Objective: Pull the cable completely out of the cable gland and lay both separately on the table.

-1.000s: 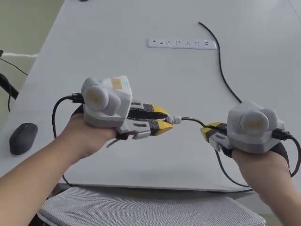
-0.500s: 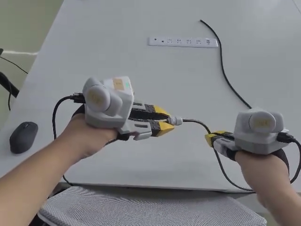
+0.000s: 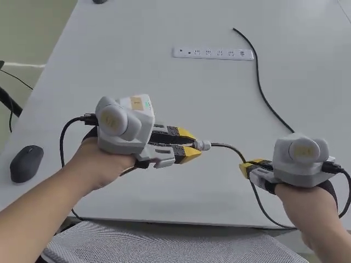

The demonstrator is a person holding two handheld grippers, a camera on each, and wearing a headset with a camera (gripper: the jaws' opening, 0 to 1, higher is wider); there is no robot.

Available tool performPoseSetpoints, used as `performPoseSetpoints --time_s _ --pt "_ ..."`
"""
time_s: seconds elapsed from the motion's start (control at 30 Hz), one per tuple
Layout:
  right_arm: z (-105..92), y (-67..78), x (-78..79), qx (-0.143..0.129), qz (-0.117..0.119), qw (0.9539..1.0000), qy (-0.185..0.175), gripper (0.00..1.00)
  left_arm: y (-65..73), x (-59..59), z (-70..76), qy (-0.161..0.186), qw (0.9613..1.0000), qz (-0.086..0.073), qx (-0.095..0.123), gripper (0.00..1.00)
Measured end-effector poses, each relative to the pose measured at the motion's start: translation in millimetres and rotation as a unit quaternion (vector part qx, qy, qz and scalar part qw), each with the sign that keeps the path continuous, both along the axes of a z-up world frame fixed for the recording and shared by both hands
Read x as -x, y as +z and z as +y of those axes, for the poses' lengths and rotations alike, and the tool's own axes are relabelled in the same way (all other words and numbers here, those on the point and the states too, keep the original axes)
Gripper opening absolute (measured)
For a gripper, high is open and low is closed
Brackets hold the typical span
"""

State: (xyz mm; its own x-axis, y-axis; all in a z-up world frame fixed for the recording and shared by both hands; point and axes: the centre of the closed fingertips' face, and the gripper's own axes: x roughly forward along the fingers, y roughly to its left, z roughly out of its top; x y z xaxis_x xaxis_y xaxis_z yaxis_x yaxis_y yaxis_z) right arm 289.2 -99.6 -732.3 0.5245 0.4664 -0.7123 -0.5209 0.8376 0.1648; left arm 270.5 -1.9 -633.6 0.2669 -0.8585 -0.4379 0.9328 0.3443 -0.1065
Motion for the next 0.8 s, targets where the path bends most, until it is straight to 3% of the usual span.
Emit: performPoseSetpoints --time_s 0.47,0.53,0.6,0.67,0.77,0.8 --pt "8.3 9.3 6.3 0.007 -0.024 0.9988 0.042 0.04 0.2 -4.6 7.0 0.011 0.9999 0.005 -0.002 0.15" --pt "7.0 17.5 3.1 0.002 -0.036 0.9986 0.038 0.10 0.8 -5.8 8.0 0.012 0.9999 0.005 -0.001 0.15" --pt "12.6 30.1 2.8 -0.027 -0.036 0.9981 0.041 0.14 0.4 -6.7 8.9 0.013 0.9999 0.004 -0.001 0.15" --pt "18.0 45.1 0.1 -0.027 -0.063 0.9953 0.068 0.18 -0.6 -7.0 9.5 0.014 0.9999 0.006 -0.001 0.15" --pt "33.1 74.4 -0.9 -0.031 -0.115 0.9858 0.118 0.21 -1.8 -7.3 10.1 0.014 0.9999 0.008 -0.001 0.15" --pt "35.9 80.8 -2.3 -0.019 -0.128 0.9828 0.131 0.21 -2.1 -7.2 10.1 0.013 0.9999 0.008 -0.001 0.15"
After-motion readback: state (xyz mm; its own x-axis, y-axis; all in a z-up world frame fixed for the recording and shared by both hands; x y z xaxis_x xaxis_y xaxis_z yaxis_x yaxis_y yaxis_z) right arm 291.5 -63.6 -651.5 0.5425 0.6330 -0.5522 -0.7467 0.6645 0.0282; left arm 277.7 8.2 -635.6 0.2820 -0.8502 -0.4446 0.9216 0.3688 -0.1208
